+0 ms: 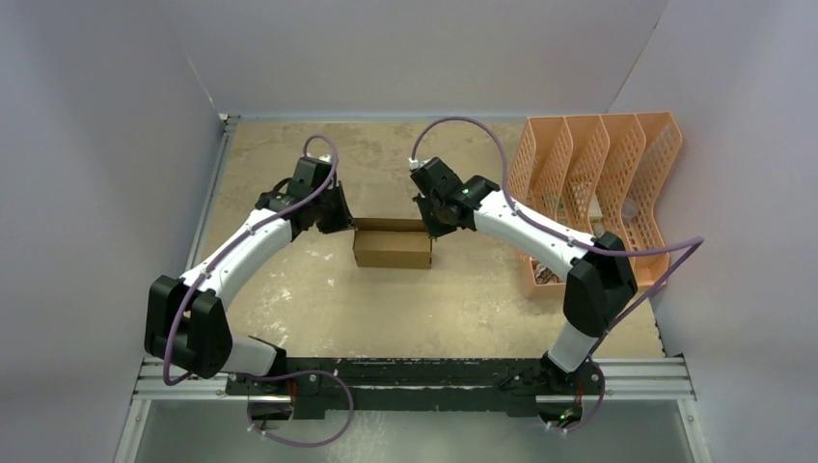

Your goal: Fold the paper box

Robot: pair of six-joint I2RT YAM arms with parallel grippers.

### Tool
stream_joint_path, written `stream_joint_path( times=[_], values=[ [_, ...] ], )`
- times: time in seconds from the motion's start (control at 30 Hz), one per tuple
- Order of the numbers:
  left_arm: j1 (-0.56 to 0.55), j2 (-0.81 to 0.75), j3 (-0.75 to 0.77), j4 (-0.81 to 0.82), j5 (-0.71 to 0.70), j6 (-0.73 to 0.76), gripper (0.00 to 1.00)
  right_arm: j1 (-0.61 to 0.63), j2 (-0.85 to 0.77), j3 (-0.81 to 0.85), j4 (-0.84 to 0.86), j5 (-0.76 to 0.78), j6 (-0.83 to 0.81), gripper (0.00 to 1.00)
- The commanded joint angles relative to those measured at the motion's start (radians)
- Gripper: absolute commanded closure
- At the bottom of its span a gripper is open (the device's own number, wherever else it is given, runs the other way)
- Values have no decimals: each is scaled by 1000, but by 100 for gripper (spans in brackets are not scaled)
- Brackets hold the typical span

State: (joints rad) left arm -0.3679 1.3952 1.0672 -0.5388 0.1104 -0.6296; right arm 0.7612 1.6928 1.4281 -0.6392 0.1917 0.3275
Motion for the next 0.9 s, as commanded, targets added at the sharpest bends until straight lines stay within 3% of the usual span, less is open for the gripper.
stream_joint_path(
  times=[0.0, 0.47, 0.87],
  values=[
    [-22, -36, 2, 97, 83, -102, 100, 13, 28, 87, -11, -54, 78, 100],
    [-26, -91, -10, 129, 88, -193, 100, 9, 85, 176, -62, -26, 127, 100],
    [-26, -107, -29, 132, 55, -212, 100, 9, 74, 132, -46, -21, 168, 100]
  ],
)
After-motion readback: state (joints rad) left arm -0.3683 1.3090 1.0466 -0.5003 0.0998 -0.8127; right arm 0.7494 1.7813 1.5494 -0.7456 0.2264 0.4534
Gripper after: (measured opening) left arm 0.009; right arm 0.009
